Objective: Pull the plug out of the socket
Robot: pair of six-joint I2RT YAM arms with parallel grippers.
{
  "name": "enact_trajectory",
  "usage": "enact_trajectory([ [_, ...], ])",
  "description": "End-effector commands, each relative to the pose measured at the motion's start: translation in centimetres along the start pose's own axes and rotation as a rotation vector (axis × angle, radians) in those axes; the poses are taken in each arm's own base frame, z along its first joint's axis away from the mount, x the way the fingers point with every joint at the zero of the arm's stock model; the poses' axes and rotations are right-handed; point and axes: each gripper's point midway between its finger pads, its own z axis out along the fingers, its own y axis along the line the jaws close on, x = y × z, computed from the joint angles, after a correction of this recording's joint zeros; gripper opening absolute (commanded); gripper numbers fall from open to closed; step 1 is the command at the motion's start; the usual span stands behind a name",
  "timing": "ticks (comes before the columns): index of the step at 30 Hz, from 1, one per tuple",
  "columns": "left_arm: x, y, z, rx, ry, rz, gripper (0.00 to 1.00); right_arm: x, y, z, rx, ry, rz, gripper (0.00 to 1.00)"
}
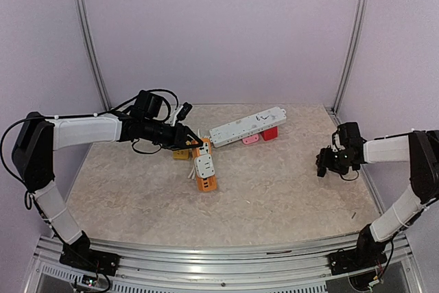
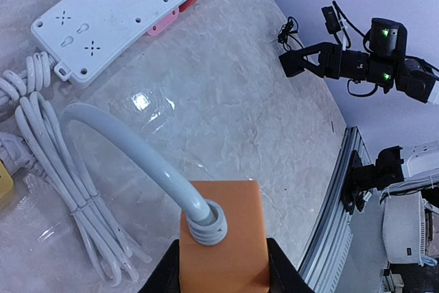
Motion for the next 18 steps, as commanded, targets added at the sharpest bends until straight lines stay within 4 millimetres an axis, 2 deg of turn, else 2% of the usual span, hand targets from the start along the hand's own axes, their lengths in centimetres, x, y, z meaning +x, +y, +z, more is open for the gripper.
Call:
enact_trajectory([
  [1, -1.2, -1.2, -0.5, 0.017, -0.027, 0.036, 0.16, -0.9, -0.1, -1.8, -0.010, -0.042, -0.028, 0.70],
  [5, -1.2, -0.8, -0.6, 0.022, -0.029, 0.012, 0.16, -2.3, 1.2, -4.5, -0.069, -0.117, -0.037, 0.73],
  [10, -1.3, -0.1, -0.6, 0.041, -0.029, -0.041, 0.16, -4.3, 2.2, -9.3, -0.104, -0.262, -0.029, 0.73],
  [14, -1.3, 0.1, -0.5, 0.051, -0.032, -0.057, 0.16, -4.3, 6.0, -11.9, -0.168, -0.326, -0.078, 0.74],
  [18, -1.2, 0.2, -0.6, 0.047, -0.031, -0.060, 0.16, -3.9, 11.3, -13.1, -0.309, -0.331, -0.109, 0.75],
])
